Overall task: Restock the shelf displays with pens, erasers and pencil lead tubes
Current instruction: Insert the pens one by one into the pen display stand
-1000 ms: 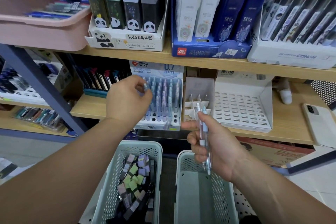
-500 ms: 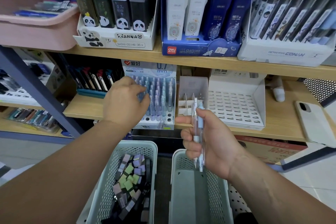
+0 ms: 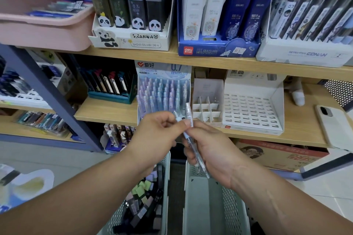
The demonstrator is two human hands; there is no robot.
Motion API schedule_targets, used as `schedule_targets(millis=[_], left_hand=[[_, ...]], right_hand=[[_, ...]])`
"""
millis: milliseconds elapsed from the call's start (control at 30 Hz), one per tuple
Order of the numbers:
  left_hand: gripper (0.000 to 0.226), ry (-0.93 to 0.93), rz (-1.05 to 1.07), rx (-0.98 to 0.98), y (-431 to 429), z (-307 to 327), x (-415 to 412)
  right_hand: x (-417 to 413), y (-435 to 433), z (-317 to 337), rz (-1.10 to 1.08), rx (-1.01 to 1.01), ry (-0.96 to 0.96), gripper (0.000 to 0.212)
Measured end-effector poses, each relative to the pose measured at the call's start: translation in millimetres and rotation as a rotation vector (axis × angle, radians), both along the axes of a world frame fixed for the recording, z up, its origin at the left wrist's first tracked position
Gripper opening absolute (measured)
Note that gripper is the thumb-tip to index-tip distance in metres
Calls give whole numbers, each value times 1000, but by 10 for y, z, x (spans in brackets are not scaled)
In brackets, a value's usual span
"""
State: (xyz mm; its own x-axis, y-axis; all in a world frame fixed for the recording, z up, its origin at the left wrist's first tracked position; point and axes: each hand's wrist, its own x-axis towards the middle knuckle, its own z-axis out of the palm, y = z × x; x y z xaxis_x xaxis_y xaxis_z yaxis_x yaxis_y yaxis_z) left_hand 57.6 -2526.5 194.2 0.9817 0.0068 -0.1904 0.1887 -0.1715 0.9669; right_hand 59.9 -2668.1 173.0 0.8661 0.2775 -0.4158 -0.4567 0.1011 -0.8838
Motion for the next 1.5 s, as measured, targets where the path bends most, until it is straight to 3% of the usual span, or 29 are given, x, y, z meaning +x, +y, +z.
schedule_targets(millis=[200, 300, 433, 533, 633, 733, 800, 900, 1067, 1167, 1300, 1500], left_hand=[[21, 71, 150, -229, 201, -15, 101], [14, 47, 233, -405, 342, 28, 182], [9, 30, 274, -442, 477, 7, 244], [8, 55, 243, -338, 542, 8, 269], [13, 7, 48, 56, 620, -53, 252], [15, -283, -156, 554, 587, -146, 161], [18, -477, -249, 677, 493, -197, 109], [19, -619, -262, 744, 368, -278, 102], [15, -606, -246, 753, 363, -281, 161], [4, -589, -58, 708, 456, -238, 248], [44, -526, 257, 461, 577, -100, 369], [35, -650, 260, 548, 604, -144, 495]], right_hand=[[-3, 38, 5, -65, -83, -23, 16], [27, -2, -2, -143, 3, 65, 13], [58, -38, 33, -205, 61, 51, 6], [90, -62, 64, -280, 30, -5, 5], [134, -108, 47, -318, -74, -73, 3], [134, -63, -2, -249, -205, -132, 7], [107, 11, -24, -215, -208, -129, 11], [65, 111, -21, -182, -166, -115, 12], [87, 107, 55, -191, -131, -73, 30], [123, 35, 72, -245, -112, 12, 44], [167, -45, 60, -295, -127, 3, 41], [166, -77, 71, -322, -184, -41, 41]])
